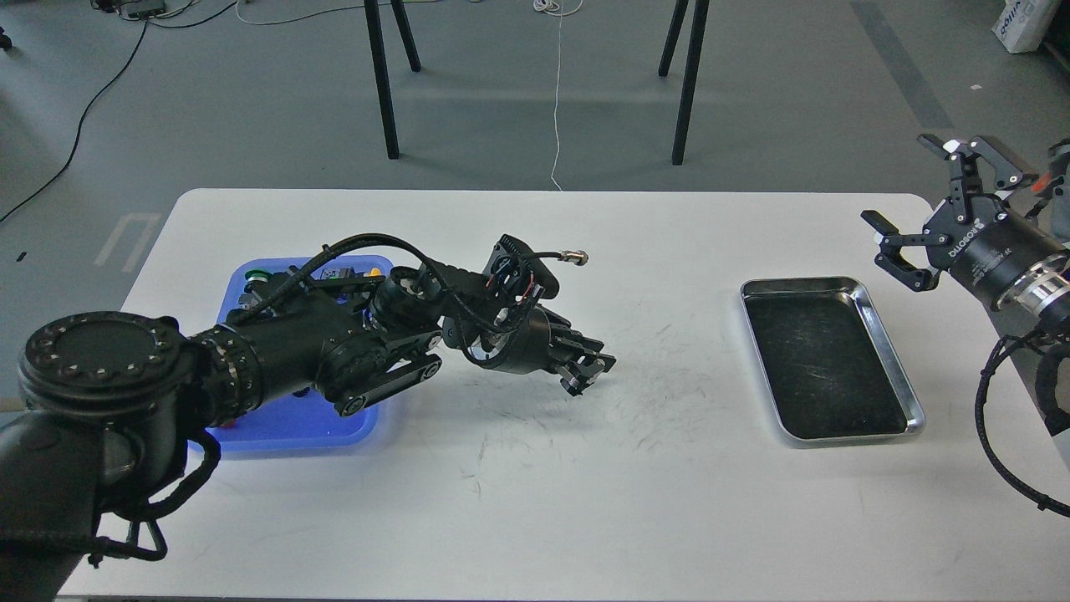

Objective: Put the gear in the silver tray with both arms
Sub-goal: 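Carry the gear to the table centre and release it, then raise the left arm away and bring the right gripper over the silver tray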

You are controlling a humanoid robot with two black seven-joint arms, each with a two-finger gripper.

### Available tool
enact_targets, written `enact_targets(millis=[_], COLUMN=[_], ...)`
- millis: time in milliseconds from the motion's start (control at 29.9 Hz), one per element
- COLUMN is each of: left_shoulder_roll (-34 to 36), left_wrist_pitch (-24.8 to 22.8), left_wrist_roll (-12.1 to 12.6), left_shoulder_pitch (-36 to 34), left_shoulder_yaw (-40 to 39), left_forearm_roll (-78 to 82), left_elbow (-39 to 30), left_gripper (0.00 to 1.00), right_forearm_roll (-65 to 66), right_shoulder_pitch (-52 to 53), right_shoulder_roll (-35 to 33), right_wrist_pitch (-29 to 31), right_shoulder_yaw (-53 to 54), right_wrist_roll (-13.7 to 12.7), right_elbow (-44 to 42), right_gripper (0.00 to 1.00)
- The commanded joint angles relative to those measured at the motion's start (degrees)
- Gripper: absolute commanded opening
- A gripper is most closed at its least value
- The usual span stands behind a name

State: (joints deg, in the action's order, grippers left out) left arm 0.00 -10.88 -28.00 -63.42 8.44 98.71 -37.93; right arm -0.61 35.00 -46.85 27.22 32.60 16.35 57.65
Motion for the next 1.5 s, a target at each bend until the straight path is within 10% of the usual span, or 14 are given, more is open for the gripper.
enact_targets(millis=[0, 334, 602, 1170, 1471], left_shoulder_roll=[0.0, 0.0, 0.0, 3.8, 7.0], left_wrist_pitch=[0.0, 0.2, -0.5, -2.5, -2.6], left_wrist_roll=[0.0, 0.0, 0.0, 0.0, 0.0], left_shoulder_pitch=[0.7, 0.7, -10.0, -18.0, -17.8], left_shoulder_yaw=[0.0, -0.4, -0.8, -3.7, -13.1], left_forearm_roll=[0.0, -5.2, -20.4, -48.7, -55.4], left_elbow=[-0.1, -0.1, -0.1, 0.1, 0.1], left_gripper=[0.29, 0.77, 0.93, 1.00, 1.00], right_forearm_roll=[0.0, 0.2, 0.3, 34.8, 71.4], right_shoulder_pitch=[-0.1, -0.1, -0.1, 2.2, 3.2], right_shoulder_roll=[0.0, 0.0, 0.1, -1.1, -1.2], right_wrist_pitch=[0.0, 0.0, 0.5, 0.8, 0.8], right_shoulder_yaw=[0.0, 0.0, 0.0, 0.3, 0.1], right_wrist_roll=[0.0, 0.0, 0.2, 4.3, 11.7], right_elbow=[0.0, -0.1, 0.3, 6.7, 15.7], right_gripper=[0.99, 0.99, 0.99, 0.99, 0.99])
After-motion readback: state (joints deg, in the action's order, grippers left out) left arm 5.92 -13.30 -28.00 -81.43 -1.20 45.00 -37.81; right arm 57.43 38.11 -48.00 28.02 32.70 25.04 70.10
